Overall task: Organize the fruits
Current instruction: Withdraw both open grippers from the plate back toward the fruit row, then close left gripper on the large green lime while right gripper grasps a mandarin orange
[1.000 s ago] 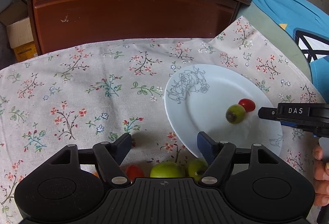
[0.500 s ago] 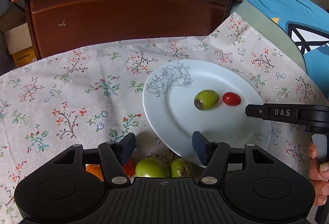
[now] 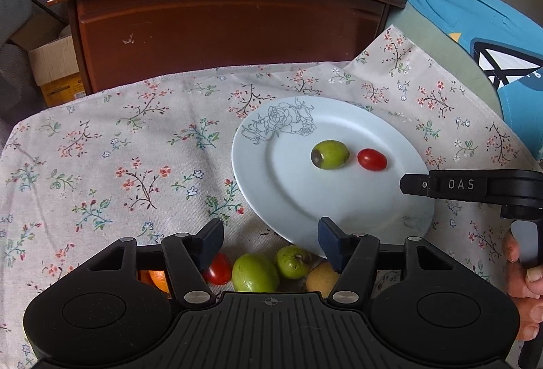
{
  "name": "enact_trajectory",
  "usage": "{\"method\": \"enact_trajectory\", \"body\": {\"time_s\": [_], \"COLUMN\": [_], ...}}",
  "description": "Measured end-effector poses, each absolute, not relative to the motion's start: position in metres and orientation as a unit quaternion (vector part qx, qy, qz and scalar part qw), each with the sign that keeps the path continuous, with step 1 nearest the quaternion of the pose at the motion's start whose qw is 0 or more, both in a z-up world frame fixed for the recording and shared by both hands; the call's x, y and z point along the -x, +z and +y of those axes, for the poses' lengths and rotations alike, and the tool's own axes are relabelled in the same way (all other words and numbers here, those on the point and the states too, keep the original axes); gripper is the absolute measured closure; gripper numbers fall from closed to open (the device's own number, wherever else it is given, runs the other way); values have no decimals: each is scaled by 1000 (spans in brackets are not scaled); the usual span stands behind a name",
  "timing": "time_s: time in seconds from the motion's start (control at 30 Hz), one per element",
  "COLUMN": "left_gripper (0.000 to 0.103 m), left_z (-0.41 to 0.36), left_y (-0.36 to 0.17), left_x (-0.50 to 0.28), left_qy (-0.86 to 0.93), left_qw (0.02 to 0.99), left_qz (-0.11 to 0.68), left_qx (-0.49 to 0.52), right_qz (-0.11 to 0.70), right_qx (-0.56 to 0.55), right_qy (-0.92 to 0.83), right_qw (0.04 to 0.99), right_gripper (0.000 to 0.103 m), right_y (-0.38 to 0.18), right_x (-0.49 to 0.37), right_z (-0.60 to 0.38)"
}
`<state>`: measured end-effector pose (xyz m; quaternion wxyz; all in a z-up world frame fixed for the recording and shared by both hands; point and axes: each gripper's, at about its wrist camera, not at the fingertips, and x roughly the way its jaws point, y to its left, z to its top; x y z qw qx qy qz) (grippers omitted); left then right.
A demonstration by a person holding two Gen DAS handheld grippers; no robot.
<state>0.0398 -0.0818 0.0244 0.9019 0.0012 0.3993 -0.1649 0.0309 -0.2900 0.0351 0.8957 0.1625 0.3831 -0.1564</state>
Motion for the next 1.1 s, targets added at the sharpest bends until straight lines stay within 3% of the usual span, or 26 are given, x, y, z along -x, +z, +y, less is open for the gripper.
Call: {"method": "enact_trajectory", "body": {"time_s": [0.43, 1.1], "left_gripper": [28, 23], "left_z": [-37, 16], "left_y": [65, 48], "left_x": [-2, 42], "left_qy": [-128, -71], "left_qw": [909, 901], "left_qz": [397, 427], "left_qx": [2, -1], "right_qz": [363, 389], "right_qx": [-199, -158], "right_qy": [-78, 38], "right_qw": [907, 907], "right_gripper": [63, 62], "right_y": [68, 48], "right_x": [18, 60], "right_z": [-249, -168]}}
